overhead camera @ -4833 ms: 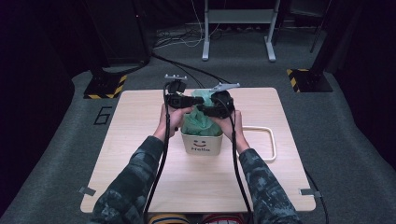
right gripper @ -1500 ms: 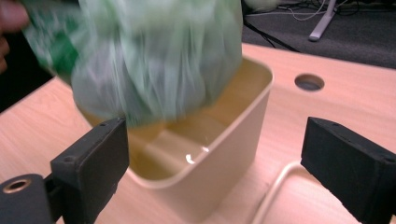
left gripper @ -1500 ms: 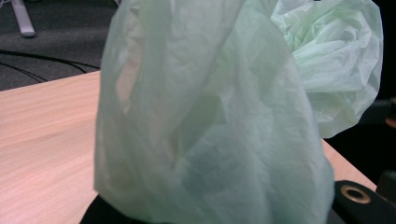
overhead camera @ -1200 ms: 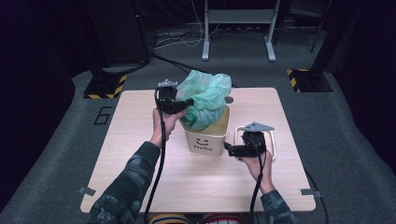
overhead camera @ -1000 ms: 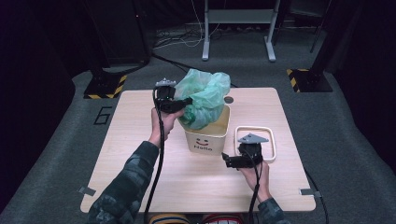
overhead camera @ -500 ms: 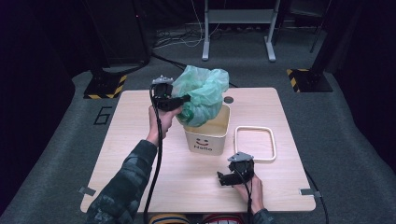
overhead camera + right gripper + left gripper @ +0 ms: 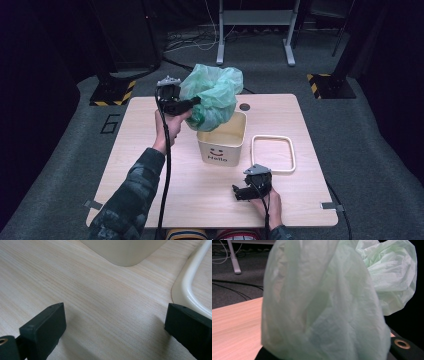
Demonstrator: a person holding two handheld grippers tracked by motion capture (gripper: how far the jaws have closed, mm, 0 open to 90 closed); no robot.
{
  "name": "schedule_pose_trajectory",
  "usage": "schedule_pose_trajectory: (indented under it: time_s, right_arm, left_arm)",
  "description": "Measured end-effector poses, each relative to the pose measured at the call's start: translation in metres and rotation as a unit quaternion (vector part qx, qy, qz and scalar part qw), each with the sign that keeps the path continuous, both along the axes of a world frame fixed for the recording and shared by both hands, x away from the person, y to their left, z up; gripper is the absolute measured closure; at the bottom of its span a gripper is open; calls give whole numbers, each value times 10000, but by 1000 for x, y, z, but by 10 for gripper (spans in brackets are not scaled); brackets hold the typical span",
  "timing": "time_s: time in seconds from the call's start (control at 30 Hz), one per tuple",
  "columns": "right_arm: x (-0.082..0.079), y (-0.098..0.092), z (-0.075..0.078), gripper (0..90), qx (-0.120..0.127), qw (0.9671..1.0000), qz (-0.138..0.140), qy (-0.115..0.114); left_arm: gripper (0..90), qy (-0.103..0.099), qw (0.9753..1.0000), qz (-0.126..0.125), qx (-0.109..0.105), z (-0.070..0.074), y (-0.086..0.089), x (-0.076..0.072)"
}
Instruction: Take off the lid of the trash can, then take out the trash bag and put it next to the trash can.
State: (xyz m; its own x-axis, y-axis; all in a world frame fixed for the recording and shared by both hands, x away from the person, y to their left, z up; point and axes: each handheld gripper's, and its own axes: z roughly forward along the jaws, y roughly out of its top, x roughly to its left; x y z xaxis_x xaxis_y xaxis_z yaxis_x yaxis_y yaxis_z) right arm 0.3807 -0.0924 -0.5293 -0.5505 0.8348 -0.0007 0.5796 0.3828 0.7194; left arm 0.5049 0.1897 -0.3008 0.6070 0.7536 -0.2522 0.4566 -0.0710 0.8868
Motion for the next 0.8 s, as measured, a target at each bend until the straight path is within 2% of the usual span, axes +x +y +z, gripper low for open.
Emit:
schedule_pose_trajectory:
  time_s: [0.6,0.8]
  right_arm:
    - [0,-1,0,43,-1,10000,-31,-45]
    - [0,-1,0,44,11,10000,-36,-35]
  left_arm:
    - [871,-79,9996,244,-92,6,28,-4]
    - [871,-101,9990,399,-170,7,46,-5]
